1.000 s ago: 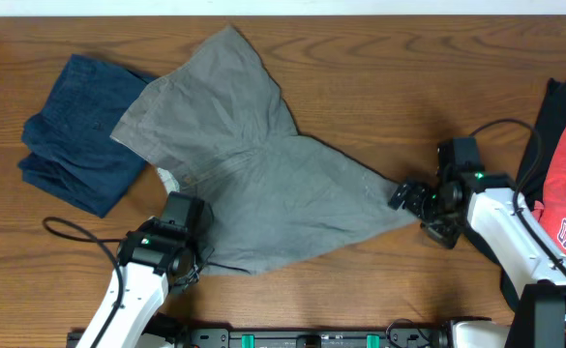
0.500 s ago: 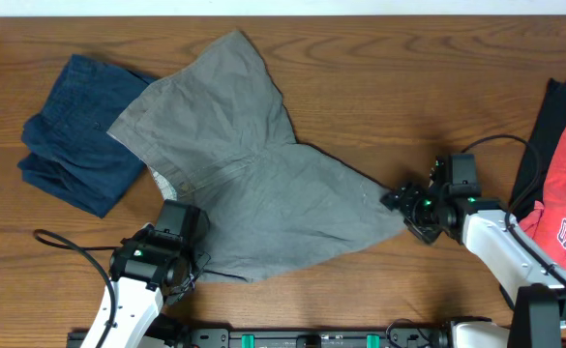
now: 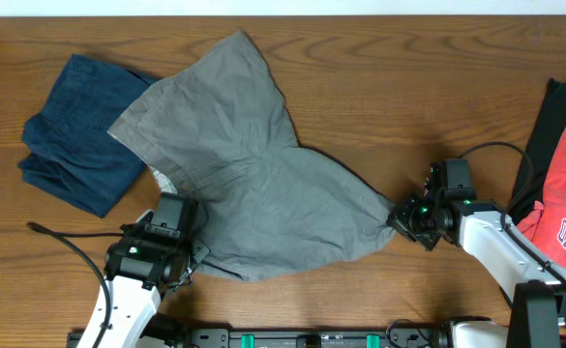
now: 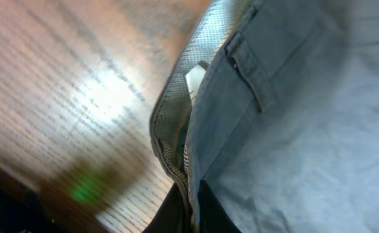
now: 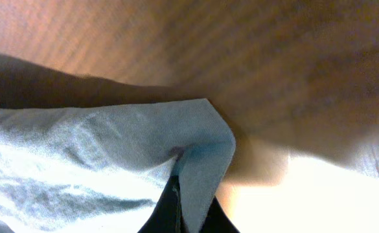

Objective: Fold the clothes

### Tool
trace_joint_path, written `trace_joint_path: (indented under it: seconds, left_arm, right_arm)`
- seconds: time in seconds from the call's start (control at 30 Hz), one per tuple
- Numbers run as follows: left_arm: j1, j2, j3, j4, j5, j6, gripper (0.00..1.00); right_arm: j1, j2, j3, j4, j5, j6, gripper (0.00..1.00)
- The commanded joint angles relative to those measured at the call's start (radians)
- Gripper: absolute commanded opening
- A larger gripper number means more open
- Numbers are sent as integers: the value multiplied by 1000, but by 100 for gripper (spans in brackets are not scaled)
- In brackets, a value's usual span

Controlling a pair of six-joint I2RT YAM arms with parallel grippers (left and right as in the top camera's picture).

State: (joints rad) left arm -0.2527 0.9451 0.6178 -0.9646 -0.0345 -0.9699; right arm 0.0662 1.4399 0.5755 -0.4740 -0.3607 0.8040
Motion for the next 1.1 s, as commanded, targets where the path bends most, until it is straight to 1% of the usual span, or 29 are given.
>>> trace_joint_path:
  seconds: [0.0,0.07,0.13,0.2,0.37,0.53,0.67,0.77,0.9,1.0,1.07]
  left_arm:
    - [-1,-6,61,-6,-31,87,6]
    - [-1,-6,97,-16,-31,128,6]
    - [-1,-6,146,-27,-30,185,6]
    - [-1,-5,220,-46,-31,242,6]
    - [-1,-5,385,-53,-30,326,6]
    - [-1,-5,559,-80,-29,373,6]
    - [-1,-5,711,-145,-21,398,6]
    - [-1,-5,834,-201,-7,426,6]
    - [-1,0,980,-229,36,490,6]
    - [-1,16,1069,-244,50,492,6]
    - [-1,34,1114,-241,50,492,6]
  right_arm:
    - [6,-40,38,-43,1,-40,1]
    - [-4,-79,88,-94,2,-78,1]
    - [-16,-114,150,-146,1,-119,4]
    - [-28,-148,240,-219,5,-171,6]
    - [-34,-179,465,-423,67,-280,6]
    - [-47,-179,663,-615,145,-364,5]
    - [-89,-179,801,-728,208,-379,5]
    - [-134,-179,907,-790,215,-415,5]
    - [-192,-179,1065,-869,215,-474,6]
    - [-219,-179,1165,-925,215,-507,6]
    - [-231,-179,1223,-950,215,-529,7]
